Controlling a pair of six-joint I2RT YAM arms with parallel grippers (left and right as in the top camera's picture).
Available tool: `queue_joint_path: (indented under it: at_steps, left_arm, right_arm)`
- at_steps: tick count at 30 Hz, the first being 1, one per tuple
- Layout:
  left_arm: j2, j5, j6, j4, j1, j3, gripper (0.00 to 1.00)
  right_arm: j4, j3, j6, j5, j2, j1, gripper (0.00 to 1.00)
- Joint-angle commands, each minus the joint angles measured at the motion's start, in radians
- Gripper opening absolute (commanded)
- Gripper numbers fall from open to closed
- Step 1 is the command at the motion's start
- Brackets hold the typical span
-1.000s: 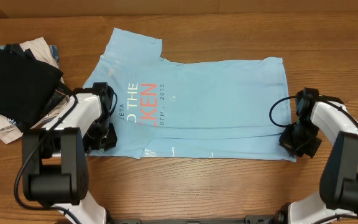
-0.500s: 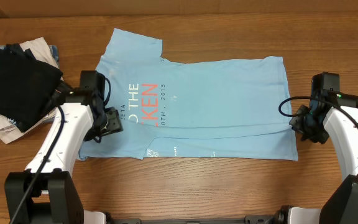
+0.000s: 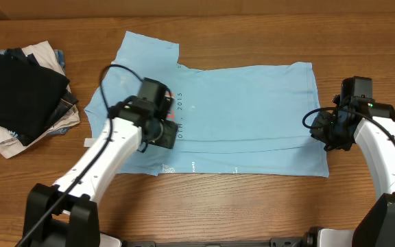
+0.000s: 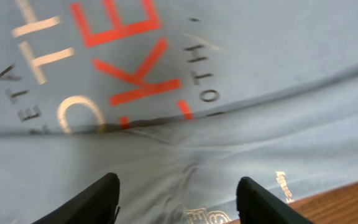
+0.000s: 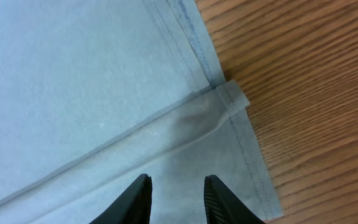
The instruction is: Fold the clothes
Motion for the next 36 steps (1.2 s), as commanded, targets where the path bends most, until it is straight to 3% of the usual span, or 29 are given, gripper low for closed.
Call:
queue_joint_path:
  at_steps: [1,8,14,21,29,36]
  left_arm:
    - [0.029,-0.025,0.142,0.011,-0.056,-0.001,0.61]
    - [0.128,-0.051,0.288,0.031,-0.137,-0.001,0.57]
    - [0.191,-0.193,0.288,0.035,-0.177,-0.001,0.56]
    - [0.227,-0.219,0.277,0.065,-0.18,-0.001,0.52]
    - [0.229,-0.218,0.262,0.077,-0.18,-0.001,0.34]
    - [0.228,-0.22,0.216,0.066,-0.181,0.0,0.31]
  right_arm:
    - [0.003,0.012,-0.012,-0.012,-0.007,0.001,0.31]
    - [0.002,0.012,-0.012,-0.012,-0.007,0.001,0.32]
    - [0.002,0.012,-0.012,-0.012,-0.007,0.001,0.32]
    - [0.0,0.012,-0.012,-0.012,-0.007,0.001,0.32]
    - [0.0,0.012,-0.012,-0.012,-0.007,0.001,0.33]
    - [-0.001,0.012,-0.012,-0.012,-0.007,0.001,0.33]
